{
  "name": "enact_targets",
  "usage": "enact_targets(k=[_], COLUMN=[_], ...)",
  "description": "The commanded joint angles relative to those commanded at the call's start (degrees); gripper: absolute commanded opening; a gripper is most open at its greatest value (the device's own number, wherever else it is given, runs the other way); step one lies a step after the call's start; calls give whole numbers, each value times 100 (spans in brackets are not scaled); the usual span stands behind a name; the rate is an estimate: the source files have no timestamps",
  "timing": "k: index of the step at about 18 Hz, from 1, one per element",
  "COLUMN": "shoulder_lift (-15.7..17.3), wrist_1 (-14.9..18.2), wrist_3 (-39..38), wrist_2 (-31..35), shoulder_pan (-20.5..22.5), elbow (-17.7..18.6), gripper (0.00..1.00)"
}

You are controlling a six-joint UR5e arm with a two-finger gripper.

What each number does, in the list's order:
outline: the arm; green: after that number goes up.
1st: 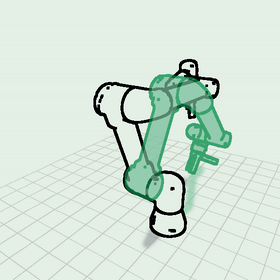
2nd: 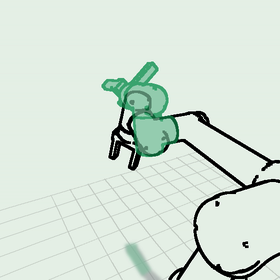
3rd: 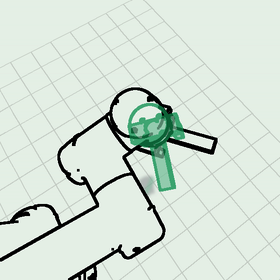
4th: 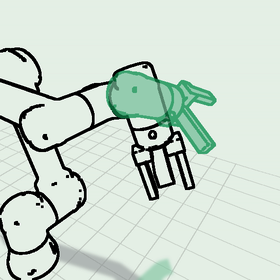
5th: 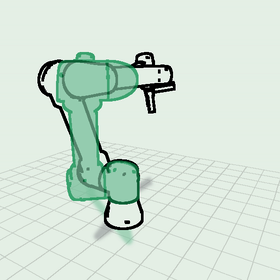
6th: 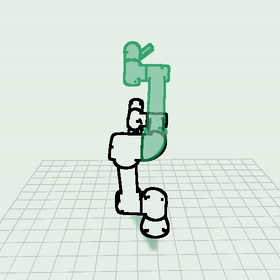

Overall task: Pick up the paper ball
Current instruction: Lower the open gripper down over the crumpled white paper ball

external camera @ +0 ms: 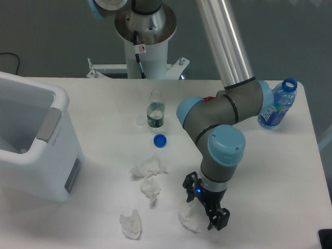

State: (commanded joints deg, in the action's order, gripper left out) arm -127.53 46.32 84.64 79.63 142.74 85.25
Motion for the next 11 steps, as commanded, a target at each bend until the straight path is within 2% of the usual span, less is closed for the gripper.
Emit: enact_targets(k=[11], shoulder_lift=[-219], wrist_1=[-26], wrist_3=[220], wrist_2=[9], shoulder_pan=[-9], elbow=[-96], gripper=[100])
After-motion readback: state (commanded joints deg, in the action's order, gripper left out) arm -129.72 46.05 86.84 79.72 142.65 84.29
